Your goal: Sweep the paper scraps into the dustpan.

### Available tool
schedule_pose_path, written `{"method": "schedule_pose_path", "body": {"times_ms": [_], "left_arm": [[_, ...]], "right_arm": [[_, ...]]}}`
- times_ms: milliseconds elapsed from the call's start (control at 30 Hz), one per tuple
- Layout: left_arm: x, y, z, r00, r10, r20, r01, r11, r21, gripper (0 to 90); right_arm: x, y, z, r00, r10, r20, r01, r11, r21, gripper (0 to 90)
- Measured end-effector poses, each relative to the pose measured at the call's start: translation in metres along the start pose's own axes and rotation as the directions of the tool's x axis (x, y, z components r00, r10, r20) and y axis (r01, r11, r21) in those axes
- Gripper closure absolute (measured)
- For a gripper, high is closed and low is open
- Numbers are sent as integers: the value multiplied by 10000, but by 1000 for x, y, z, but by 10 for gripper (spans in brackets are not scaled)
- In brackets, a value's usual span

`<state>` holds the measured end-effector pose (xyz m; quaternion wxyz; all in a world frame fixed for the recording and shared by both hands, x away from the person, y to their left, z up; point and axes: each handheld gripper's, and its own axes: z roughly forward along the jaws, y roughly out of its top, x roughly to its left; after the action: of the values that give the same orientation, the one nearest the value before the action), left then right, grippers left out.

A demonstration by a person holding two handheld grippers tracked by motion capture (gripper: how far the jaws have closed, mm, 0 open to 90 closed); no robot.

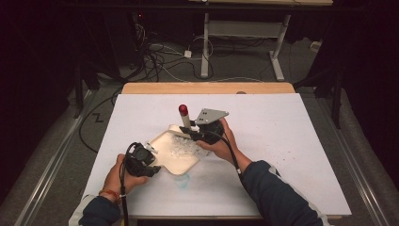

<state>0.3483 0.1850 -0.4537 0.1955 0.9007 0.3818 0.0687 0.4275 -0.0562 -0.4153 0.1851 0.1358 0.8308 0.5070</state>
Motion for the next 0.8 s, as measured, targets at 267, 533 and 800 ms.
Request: {"method": "schedule_pose_path", "body": {"times_ms": [267,533,800], "left_arm": [[-3,3,2,9999,139,20,-139,9999,55,634],[-4,2,4,9994,355,-63,-353,9992,194,635],[-3,-1,2,9988,499,-5,-499,9985,209,635]], "right_arm": [[17,10,2,9986,-485,-223,483,9988,-117,713],[12,23,-18,9978,-528,392,549,9969,-558,712],[5,22,-64,9900,32,1410,36,9988,-482,712]]}}
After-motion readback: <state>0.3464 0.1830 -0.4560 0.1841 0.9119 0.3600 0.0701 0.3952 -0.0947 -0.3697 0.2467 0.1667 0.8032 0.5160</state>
